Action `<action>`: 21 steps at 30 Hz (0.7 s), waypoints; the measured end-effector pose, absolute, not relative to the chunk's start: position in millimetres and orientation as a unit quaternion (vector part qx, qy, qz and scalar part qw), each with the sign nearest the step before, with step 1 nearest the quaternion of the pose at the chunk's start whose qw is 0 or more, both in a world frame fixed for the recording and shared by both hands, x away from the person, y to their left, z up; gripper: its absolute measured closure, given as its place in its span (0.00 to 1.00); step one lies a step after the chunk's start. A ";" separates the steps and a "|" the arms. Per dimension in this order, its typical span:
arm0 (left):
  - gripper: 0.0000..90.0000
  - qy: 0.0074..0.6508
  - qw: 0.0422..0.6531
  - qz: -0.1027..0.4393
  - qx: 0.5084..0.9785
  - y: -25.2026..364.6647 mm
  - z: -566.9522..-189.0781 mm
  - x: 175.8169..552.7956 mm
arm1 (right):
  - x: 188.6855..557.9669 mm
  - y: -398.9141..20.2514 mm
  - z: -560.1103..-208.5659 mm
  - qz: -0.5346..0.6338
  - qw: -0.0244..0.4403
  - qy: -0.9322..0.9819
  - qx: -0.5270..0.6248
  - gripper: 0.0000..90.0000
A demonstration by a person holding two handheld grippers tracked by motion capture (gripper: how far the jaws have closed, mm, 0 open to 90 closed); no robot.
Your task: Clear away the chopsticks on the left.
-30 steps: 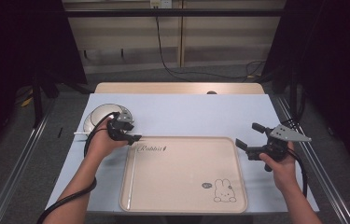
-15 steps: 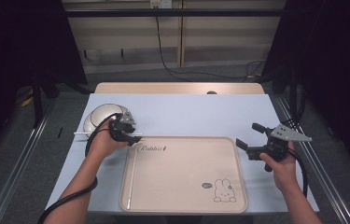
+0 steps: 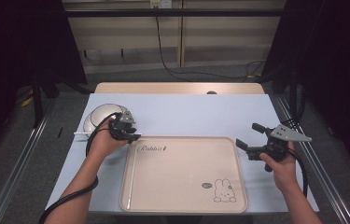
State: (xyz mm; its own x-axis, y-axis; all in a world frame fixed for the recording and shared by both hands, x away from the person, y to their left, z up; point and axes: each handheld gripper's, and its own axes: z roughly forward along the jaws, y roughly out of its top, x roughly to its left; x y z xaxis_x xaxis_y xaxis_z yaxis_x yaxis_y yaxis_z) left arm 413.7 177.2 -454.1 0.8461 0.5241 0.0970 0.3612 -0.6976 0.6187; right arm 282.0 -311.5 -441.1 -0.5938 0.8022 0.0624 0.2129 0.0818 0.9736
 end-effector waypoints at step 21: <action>0.97 0.284 0.360 0.145 0.877 175.9 -428.5 419.7 | 281.6 -311.6 -441.0 0.569 0.259 0.689 0.367 0.03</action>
State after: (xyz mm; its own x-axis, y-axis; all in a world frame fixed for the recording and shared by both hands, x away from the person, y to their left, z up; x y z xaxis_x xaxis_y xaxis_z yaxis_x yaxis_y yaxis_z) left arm 419.7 175.9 -428.5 0.7965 0.6025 0.0503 0.3928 -0.5789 0.7145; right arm 281.6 -311.6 -441.0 -0.5966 0.8003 0.0596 0.2103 0.0842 0.9740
